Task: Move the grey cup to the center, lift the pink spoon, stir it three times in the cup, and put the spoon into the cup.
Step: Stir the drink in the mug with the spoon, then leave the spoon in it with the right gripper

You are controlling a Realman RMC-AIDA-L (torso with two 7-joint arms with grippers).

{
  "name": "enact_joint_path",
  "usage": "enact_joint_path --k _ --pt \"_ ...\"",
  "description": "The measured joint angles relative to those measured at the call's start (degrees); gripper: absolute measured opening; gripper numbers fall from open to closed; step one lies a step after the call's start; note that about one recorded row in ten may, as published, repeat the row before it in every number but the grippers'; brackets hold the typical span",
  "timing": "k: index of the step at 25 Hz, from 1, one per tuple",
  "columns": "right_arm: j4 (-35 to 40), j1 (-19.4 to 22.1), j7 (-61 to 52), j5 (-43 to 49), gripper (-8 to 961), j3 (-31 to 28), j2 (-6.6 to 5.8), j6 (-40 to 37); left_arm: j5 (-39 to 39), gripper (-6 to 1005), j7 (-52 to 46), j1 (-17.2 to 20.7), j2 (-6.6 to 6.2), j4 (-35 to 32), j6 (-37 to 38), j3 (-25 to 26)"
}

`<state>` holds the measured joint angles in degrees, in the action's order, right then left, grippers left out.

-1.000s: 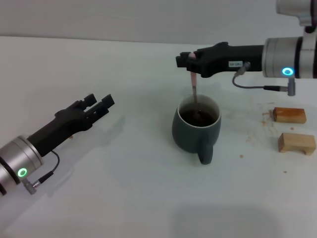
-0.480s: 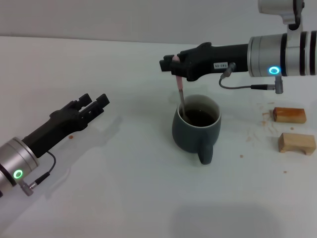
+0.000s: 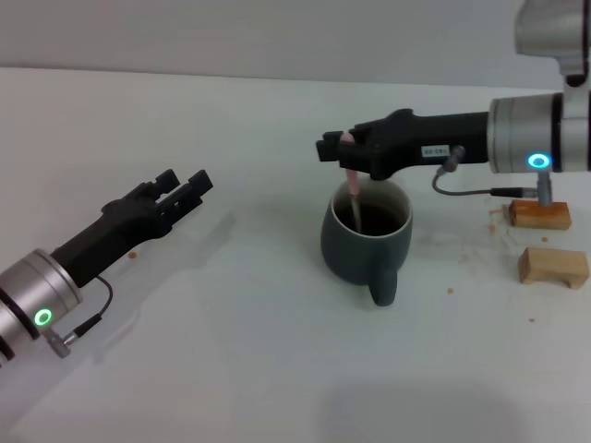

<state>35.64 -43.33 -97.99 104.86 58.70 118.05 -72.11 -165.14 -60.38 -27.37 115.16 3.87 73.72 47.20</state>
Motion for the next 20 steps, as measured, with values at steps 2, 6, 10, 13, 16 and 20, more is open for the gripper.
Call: enact_joint_path --k 2,6,10,13,16,20 --pt "0.52 0.84 -0.35 0.00 87 -0.01 -0.23 -0.02 0.00 722 0.00 -0.20 0.09 0.00 -0.03 0.00" --pt "2.09 2.35 -0.93 0.00 87 -0.10 -0.54 -0.05 0.00 722 -0.02 -0.36 0.27 0.04 -0.06 0.00" --pt "2.73 3.23 -1.47 0.00 87 -0.50 -0.97 0.13 0.00 722 -0.02 -0.39 0.32 0.11 -0.07 0.00" --pt "2.78 3.27 -1.87 0.02 87 -0.56 -1.09 0.56 0.00 722 0.00 -0.40 0.32 0.18 -0.07 0.00" --pt "2.84 2.89 -2.10 0.52 87 -0.39 -1.07 1.71 0.00 722 -0.01 -0.41 0.32 0.24 -0.08 0.00" --pt "2.84 1.88 -2.39 1.42 86 -0.11 -0.82 3.70 0.00 722 -0.22 -0.34 0.30 0.11 0.07 0.00"
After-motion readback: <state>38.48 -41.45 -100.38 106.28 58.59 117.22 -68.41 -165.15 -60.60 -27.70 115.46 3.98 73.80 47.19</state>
